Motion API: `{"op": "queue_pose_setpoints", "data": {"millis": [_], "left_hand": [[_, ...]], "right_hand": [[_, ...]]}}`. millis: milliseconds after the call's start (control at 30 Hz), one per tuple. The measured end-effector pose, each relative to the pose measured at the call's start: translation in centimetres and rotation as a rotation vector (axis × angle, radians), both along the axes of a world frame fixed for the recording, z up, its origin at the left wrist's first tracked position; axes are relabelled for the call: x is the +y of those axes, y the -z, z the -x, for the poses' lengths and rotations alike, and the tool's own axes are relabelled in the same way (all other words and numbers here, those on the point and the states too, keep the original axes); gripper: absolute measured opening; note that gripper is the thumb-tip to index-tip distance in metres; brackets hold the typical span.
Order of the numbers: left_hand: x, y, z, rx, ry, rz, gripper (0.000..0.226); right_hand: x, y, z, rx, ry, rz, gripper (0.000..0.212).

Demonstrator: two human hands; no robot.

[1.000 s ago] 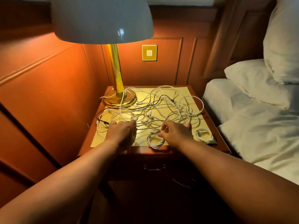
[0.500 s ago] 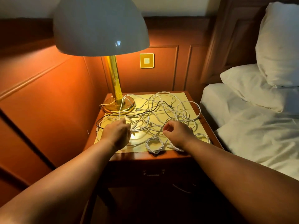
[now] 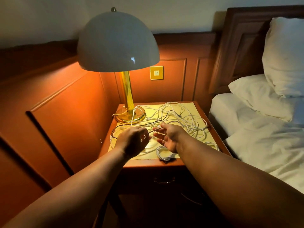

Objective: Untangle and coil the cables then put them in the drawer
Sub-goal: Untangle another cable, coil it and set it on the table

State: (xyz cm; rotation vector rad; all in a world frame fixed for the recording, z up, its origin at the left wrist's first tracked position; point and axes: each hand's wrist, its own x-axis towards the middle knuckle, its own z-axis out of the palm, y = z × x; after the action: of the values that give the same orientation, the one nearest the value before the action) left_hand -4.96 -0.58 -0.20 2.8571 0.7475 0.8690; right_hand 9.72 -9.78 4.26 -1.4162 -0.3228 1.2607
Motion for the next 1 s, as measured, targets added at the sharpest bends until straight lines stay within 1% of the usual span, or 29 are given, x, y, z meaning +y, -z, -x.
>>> {"op": "queue_pose_setpoints", "data": {"millis": [33,67,167,233,300,333,400,467,533,633,667,700,767,833,867,900,967,1000], "left_hand": [[0.1,0.4,0.3,-0.001,-0.004,0.048,0.033],[0.1,0.6,0.6,0.009,-0.005,0.091,0.031],[-0.2,1.1,1.0,0.054,0.051,0.192,0.020],[-0.6,0.9,0.7,0.102,0.109,0.246,0.018],[-1.1,0.4,-0.1,0.149,0.139,0.268,0.016],[-1.3,0.1,-0.7,0.167,0.141,0.234,0.014],[-1.5,-0.5,-1.9,0.163,0.131,0.056,0.010],[-1.3,-0.9,-3.1,0.127,0.105,-0.091,0.009],[-1.2,-1.2,-4.4,0.092,0.091,-0.114,0.008],[-1.8,-1.5,-6.4,0.075,0.096,-0.041,0.006],[-2.0,-1.6,-7.1,0.073,0.121,0.012,0.005],[-2.3,-1.7,-7.8,0.076,0.160,0.098,0.010],[-2.8,-1.8,-9.1,0.100,0.229,0.299,0.029],[-3.1,-2.0,-10.4,0.133,0.224,0.485,0.045],[-3.4,-2.1,-11.0,0.124,0.201,0.608,0.048],[-3.6,-2.2,-11.5,0.079,0.182,0.750,0.049],[-4.0,-2.2,-12.5,-0.069,0.164,0.984,0.047],[-4.1,-2.1,-12.9,-0.130,0.158,1.049,0.045]], "right_hand": [[-0.1,-0.2,0.0,0.016,0.039,-0.026,0.039],[-0.2,-0.4,0.0,0.023,0.072,-0.057,0.036],[-1.4,-1.4,-0.7,0.020,0.159,-0.129,0.023],[-2.3,-1.8,-1.5,-0.015,0.228,-0.102,0.026],[-3.2,-2.0,-2.4,-0.108,0.277,-0.037,0.032],[-3.7,-2.2,-2.8,-0.137,0.287,-0.017,0.035],[-4.7,-2.7,-3.5,-0.185,0.264,0.007,0.037],[-5.8,-3.2,-4.1,-0.327,0.204,0.023,0.037],[-6.9,-3.8,-4.6,-0.516,0.159,-0.005,0.037],[-8.2,-4.4,-5.8,-0.704,0.141,-0.084,0.034],[-8.6,-4.5,-6.2,-0.759,0.134,-0.111,0.035],[-8.8,-4.6,-6.7,-0.814,0.122,-0.142,0.036],[-9.5,-4.9,-7.7,-0.896,0.080,-0.186,0.038],[-10.0,-5.2,-8.7,-0.895,0.064,-0.233,0.036],[-10.2,-5.3,-9.1,-0.848,0.074,-0.267,0.032],[-10.2,-5.3,-9.5,-0.760,0.097,-0.305,0.028],[-9.9,-5.4,-10.1,-0.494,0.166,-0.375,0.022],[-9.7,-5.6,-10.3,-0.348,0.186,-0.418,0.015]]}}
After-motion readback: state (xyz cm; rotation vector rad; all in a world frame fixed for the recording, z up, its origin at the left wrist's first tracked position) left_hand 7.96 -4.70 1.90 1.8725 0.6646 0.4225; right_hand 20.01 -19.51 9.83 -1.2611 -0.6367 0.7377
